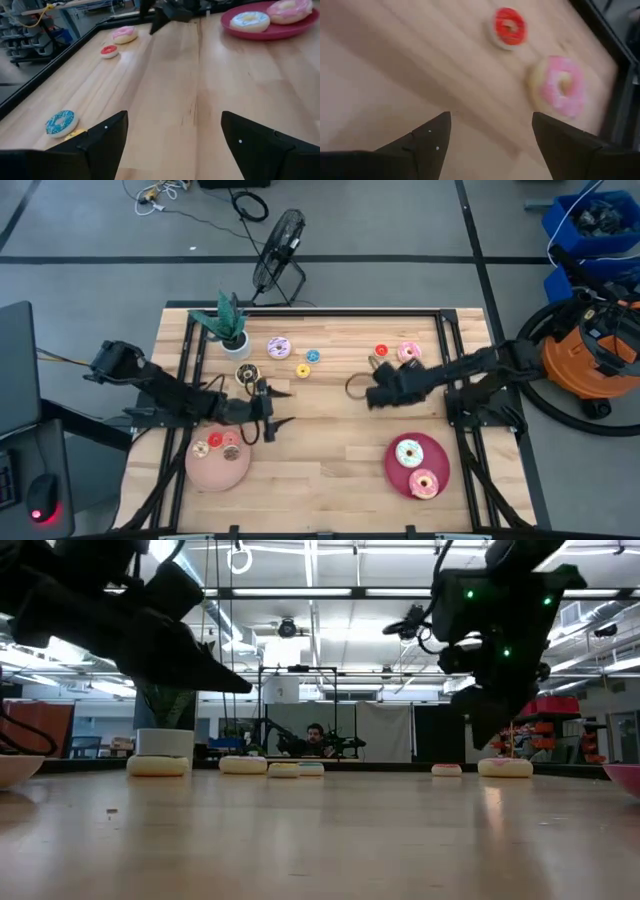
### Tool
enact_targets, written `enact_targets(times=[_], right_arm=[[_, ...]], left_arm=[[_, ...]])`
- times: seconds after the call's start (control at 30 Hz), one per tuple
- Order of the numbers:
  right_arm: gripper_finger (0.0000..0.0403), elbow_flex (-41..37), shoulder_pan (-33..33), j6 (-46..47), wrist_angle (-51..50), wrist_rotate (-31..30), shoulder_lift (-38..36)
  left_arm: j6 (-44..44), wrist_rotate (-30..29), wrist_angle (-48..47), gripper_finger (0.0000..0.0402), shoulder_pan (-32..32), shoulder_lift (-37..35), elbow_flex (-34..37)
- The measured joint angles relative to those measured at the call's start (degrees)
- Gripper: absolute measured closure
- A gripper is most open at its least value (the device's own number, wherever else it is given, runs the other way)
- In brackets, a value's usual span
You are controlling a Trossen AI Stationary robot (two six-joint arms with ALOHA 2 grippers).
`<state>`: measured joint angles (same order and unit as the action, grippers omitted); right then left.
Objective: Pick & Place donuts
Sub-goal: Put the big pink donut on the dark pink plate
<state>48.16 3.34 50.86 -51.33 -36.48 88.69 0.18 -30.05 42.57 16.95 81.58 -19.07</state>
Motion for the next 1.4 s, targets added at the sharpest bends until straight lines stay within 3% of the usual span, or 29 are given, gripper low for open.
enact_targets(times=[0.13, 0.3, 0.53, 0.7, 1.07, 1.4], right_arm=[[0.0113, -2.9, -6.3, -4.8, 0.2, 1.3, -4.7], [0.0113, -6.1, -16.6, -13.1, 2.7, 7.0, -9.0], [0.0115, -6.8, -29.6, -23.9, 5.4, 13.3, -10.1], [0.0132, -7.2, -36.1, -33.6, 14.1, 19.7, -10.1], [0.0185, -8.9, -41.4, -36.8, 17.2, 25.3, -10.1], [0.0192, -12.5, -41.5, -37.0, 22.0, 25.5, -10.0]], left_arm=[[0.5, 0.4, 0.1, 0.0077, -1.4, 0.0, 0.0], [1.1, 0.4, 0.4, 0.0077, -2.4, 0.0, 0.0], [3.5, 0.3, 0.4, 0.0077, -2.8, 0.0, 0.0], [3.5, 0.4, 0.4, 0.0077, -2.8, 0.0, 0.0], [3.9, 0.4, 0.5, 0.0077, -2.8, 0.0, -0.1], [3.1, 0.4, 0.1, 0.0077, -1.7, 0.0, -0.1]])
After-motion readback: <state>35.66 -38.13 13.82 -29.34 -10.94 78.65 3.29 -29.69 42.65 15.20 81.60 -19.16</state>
